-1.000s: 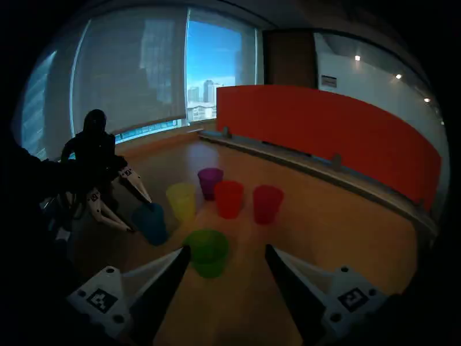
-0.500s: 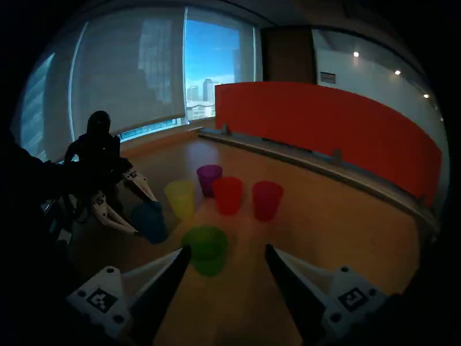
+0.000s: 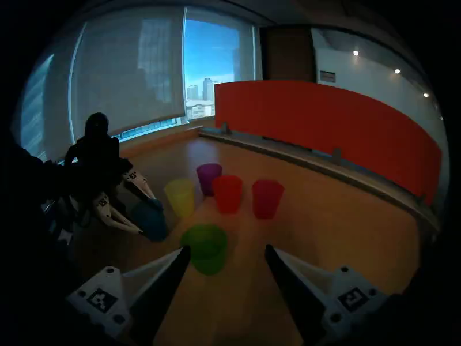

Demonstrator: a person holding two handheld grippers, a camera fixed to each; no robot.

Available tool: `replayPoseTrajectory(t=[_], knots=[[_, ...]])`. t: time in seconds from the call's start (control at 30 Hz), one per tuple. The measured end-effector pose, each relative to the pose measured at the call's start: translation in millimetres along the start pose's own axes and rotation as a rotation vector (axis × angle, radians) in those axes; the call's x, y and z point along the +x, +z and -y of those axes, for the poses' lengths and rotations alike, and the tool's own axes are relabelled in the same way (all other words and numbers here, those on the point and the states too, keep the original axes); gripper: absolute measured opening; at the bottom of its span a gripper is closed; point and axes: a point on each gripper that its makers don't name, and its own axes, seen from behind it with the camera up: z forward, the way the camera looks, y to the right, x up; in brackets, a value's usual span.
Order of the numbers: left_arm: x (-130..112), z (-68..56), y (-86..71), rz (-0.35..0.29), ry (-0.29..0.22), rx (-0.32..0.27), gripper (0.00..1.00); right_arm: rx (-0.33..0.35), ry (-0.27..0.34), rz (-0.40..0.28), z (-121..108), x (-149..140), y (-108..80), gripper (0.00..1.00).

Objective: Pour water

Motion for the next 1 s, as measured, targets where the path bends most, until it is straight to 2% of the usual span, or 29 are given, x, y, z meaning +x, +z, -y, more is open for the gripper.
replayPoseTrajectory(t=[0.27, 0.5, 0.77, 1.0], knots=[[6.8, 0.2, -5.0, -0.020, 0.005, 0.001, 0.85, 0.003, -0.003, 0.003, 1.7, -1.7, 0.4, 1.00], [27.8, 2.5, -18.8, -0.066, -0.013, 0.008, 0.85, 0.008, -0.006, 0.002, 3.7, -0.2, 1.1, 1.00], [65.1, 9.4, -42.3, -0.146, -0.042, 0.025, 0.85, 0.013, -0.017, 0.001, 8.0, 0.4, 2.3, 1.00], [96.4, 19.2, -67.1, -0.211, -0.011, 0.067, 0.85, 0.010, -0.028, 0.000, 10.5, 1.5, 3.8, 1.00]])
